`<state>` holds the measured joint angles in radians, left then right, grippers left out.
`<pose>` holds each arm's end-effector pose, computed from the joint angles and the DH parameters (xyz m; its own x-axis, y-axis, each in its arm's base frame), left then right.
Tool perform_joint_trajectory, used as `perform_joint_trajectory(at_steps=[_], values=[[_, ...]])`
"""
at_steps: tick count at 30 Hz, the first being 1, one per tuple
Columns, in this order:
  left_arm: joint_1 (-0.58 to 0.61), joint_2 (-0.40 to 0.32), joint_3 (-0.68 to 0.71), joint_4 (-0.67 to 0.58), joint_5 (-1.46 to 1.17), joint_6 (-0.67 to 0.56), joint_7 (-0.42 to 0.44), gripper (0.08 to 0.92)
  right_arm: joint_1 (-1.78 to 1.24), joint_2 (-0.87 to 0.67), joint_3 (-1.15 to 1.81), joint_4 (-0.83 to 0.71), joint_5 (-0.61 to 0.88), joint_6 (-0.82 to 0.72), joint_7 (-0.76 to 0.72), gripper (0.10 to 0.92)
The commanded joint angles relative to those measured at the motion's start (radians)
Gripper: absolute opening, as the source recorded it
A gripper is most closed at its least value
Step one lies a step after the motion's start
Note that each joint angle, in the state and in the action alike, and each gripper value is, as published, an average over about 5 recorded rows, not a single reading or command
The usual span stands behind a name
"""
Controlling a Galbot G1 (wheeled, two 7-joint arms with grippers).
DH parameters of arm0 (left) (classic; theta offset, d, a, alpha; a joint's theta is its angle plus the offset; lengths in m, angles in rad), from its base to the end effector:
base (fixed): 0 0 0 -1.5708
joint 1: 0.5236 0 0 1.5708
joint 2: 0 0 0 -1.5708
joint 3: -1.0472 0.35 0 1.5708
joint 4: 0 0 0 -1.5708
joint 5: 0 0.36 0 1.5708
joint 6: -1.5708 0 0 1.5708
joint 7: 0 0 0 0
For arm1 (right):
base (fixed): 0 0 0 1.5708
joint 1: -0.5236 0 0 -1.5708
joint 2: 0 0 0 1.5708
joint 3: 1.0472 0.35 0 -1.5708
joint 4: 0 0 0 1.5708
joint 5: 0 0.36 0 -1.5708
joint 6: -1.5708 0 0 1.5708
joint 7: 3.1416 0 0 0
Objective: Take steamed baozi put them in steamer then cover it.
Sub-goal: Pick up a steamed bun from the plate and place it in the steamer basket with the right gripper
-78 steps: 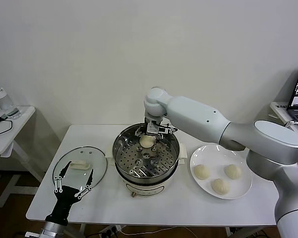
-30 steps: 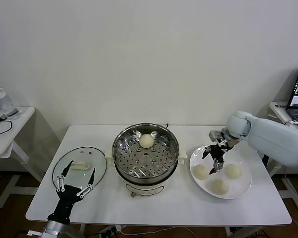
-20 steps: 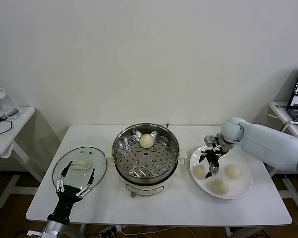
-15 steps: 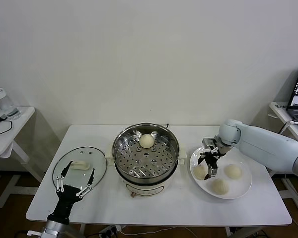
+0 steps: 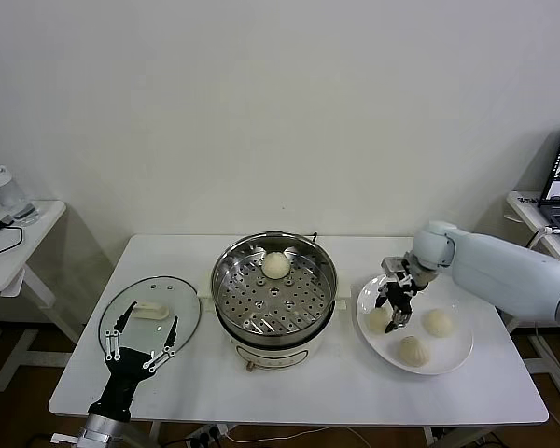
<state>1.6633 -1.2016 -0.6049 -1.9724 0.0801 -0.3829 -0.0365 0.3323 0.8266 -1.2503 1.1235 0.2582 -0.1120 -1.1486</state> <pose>0.1624 0.1006 -0.3422 -0.9690 0.1958 -0.1507 0.1195 0.9054 0.4075 0.5642 -0.1087 -0.1760 0.0069 -0.1866 0.9824 -0.9812 -0.1908 -0.0294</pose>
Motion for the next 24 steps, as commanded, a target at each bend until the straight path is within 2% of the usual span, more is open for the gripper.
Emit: perform_joint_trajectory(at_steps=[1, 12, 17, 24], values=[[-0.003, 0.003, 0.006, -0.01, -0.001, 0.002, -0.001, 0.823, 0.331, 0.05, -0.085, 0.035, 0.063, 0.004, -0.143, 0.679], [-0.005, 0.007, 0.022, -0.017, 0.0, 0.0, -0.002, 0.823, 0.562, 0.33, -0.173, 0.078, 0.248, -0.029, -0.18, 0.671], [-0.009, 0.013, 0.023, -0.018, -0.001, -0.002, -0.003, 0.823, 0.547, 0.462, -0.19, 0.082, 0.343, -0.076, -0.136, 0.67], [-0.014, 0.015, 0.021, -0.017, -0.003, -0.006, -0.005, 0.823, 0.46, 0.605, -0.242, 0.045, 0.404, -0.134, -0.028, 0.668]])
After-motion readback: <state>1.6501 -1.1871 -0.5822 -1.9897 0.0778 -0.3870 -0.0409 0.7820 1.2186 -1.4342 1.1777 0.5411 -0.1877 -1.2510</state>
